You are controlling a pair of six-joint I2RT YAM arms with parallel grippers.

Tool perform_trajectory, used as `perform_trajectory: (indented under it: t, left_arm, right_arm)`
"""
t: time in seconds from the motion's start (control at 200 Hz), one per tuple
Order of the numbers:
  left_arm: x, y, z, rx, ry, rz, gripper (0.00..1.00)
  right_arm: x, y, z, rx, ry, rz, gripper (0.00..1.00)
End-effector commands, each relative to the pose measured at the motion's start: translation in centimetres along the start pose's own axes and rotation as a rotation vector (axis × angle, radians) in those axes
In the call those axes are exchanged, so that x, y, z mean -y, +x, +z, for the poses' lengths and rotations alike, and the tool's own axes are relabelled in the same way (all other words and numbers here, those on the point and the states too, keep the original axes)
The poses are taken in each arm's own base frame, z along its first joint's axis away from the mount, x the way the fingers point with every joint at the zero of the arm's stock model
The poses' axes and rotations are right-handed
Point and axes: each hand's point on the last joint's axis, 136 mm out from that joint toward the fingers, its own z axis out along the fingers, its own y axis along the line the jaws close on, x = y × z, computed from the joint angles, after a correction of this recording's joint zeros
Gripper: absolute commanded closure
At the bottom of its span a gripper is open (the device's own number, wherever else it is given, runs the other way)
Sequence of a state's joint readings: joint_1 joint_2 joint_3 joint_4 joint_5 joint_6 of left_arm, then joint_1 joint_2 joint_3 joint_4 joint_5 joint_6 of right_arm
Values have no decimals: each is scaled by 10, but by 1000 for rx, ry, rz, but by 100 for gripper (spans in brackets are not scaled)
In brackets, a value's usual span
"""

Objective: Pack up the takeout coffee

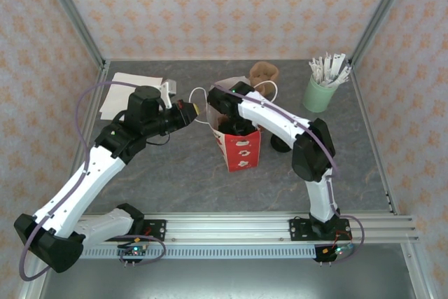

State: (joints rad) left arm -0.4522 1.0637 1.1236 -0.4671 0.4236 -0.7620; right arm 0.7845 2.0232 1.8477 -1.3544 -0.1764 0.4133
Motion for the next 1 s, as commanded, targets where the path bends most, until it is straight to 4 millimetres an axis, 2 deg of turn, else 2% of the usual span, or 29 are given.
perform_trajectory:
  t: [0.0,0.255,0.606,0.726,0.996]
  left_arm:
    - [17,-6,-5,11,44,14,97]
    - [22,-4,-1,2,48,16,90]
    - [24,-3,3,-6,45,18,86]
    - [24,-3,3,-6,43,18,86]
    - [29,-4,4,-10,48,22,86]
  right_arm:
    - [16,2,22,-28,75,-7,22]
    - [25,14,52,-99,126,-31,22]
    - [36,27,74,-149,171,-50,21]
    - [34,25,70,-134,153,-47,21]
    - [25,9,43,-50,92,-35,19]
